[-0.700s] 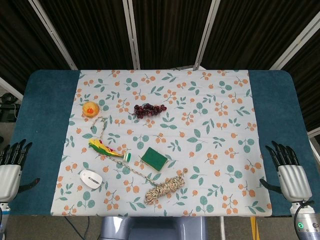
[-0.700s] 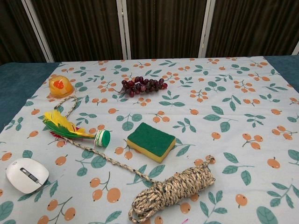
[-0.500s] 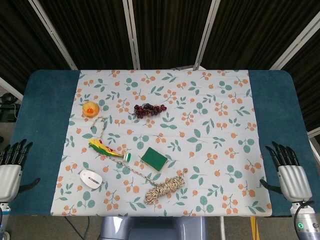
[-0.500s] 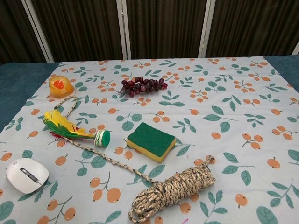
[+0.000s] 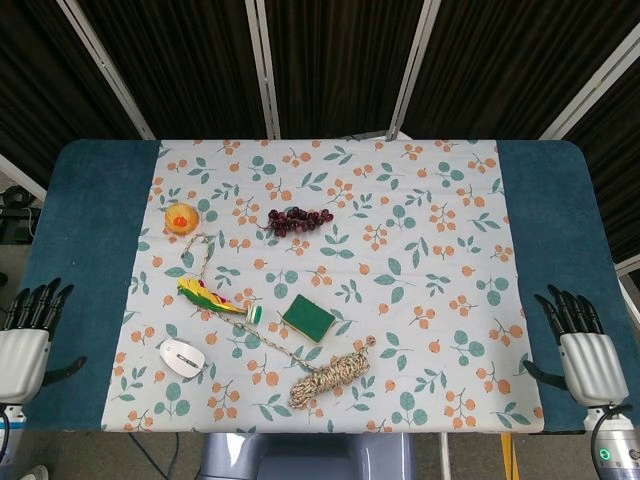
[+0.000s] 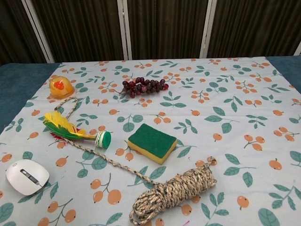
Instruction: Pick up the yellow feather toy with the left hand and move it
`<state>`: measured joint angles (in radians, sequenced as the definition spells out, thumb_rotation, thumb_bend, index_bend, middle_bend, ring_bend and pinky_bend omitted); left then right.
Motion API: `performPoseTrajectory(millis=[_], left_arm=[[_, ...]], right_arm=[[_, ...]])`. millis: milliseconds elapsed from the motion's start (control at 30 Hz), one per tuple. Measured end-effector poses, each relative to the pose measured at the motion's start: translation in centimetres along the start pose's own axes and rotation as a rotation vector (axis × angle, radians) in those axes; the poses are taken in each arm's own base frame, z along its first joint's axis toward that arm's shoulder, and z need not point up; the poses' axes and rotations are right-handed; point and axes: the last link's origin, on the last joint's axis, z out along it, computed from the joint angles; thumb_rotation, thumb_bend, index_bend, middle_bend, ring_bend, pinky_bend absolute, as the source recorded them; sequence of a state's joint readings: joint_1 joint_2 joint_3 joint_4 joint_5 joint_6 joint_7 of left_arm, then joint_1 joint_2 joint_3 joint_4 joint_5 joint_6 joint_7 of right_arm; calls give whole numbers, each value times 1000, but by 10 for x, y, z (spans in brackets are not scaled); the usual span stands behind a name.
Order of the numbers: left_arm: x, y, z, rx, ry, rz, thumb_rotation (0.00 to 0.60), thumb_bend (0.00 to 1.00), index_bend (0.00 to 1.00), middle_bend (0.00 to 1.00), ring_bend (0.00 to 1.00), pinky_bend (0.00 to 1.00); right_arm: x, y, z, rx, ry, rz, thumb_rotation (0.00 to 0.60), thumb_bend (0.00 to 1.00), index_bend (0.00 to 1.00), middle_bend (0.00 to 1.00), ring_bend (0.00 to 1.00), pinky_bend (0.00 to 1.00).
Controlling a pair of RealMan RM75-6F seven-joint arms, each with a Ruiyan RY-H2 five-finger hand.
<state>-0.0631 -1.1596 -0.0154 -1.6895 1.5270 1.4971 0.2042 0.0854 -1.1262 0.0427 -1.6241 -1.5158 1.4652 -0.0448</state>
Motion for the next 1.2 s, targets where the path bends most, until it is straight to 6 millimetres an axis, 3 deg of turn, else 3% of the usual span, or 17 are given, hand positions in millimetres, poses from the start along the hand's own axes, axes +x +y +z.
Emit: performPoseTrajectory(millis=[267, 467, 700, 933, 1200], left_arm=[[0, 13, 15, -36, -12, 17, 600, 150, 166, 0, 0, 0], [0, 32, 51, -58, -38, 50, 600, 209, 319, 0, 0, 0], [-12, 57, 93, -51, -128, 113, 600, 272, 347, 0, 0, 0], [-22, 83, 120, -59, -169, 168, 600, 331, 391, 0, 0, 0], [-42, 94, 148, 7, -218, 197, 600, 380, 394, 0, 0, 0]], right_arm=[[3, 2, -4, -4, 2, 9, 600, 60, 112, 0, 0, 0], [2, 2, -4, -9, -6, 17, 600, 68, 117, 0, 0, 0], [2, 2, -3, -12, -11, 24, 600, 77, 133, 0, 0, 0], [2, 2, -2, -14, -17, 38, 600, 95, 133, 0, 0, 0], [0, 1, -1, -16, -25, 56, 600, 102, 133, 0, 0, 0]])
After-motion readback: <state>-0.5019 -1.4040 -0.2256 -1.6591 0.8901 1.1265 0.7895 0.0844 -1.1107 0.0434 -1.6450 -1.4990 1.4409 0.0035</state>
